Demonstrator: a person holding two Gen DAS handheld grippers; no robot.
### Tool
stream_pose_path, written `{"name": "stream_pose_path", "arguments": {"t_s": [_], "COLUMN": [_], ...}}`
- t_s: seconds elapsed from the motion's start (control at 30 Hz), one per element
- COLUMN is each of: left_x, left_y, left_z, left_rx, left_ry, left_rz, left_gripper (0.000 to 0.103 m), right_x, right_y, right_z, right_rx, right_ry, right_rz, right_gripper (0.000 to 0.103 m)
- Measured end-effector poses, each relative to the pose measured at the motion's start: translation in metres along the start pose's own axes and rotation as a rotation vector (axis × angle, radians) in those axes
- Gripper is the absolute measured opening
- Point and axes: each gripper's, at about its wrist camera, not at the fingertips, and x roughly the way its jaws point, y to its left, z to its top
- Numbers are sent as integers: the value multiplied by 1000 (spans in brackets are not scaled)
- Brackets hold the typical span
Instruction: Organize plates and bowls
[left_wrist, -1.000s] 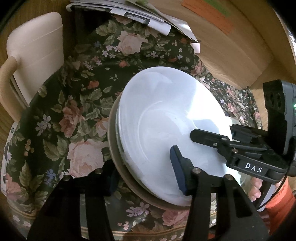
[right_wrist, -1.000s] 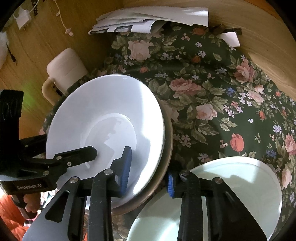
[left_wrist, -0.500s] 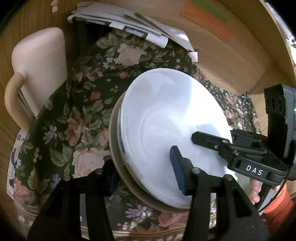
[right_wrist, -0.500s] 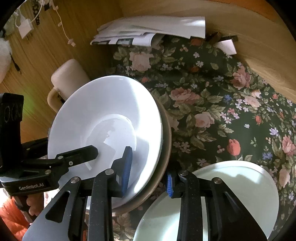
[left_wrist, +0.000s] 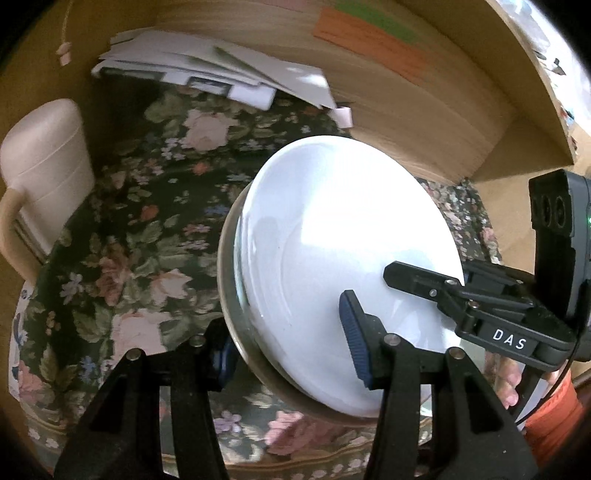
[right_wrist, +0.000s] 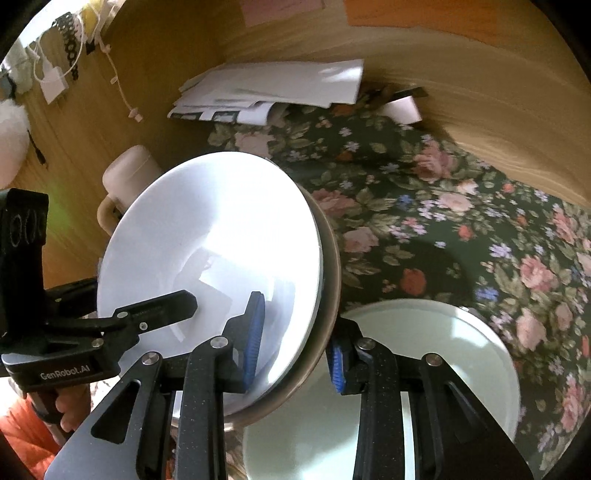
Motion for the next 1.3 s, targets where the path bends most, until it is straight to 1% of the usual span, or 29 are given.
{"name": "stream_pose_path", "arguments": {"t_s": [0.37, 0.7, 0.9, 1.13, 1.3], "left_x": [10, 23, 33, 53, 54], "left_y": [-45, -81, -97, -107, -111], "left_z": [-3, -8, -13, -16, -16], "left_rx": [59, 110, 132, 139, 152], "left_ry": [24, 62, 83, 127, 119], "left_rz": [-79, -119, -127, -119, -104], "left_gripper": [50, 50, 50, 50, 50], "right_x": [-38, -63, -67, -64, -60], "right_y": [-30, -57, -67, -84, -93], "right_z": [-18, -40, -53, -64, -64], "right_rx": [49, 112, 144, 189, 220], "right_ry": [-28, -34, -25, -4, 4], "right_rz": [-76, -114, -126, -117, -88], "right_gripper": [28, 28, 28, 28, 28]}}
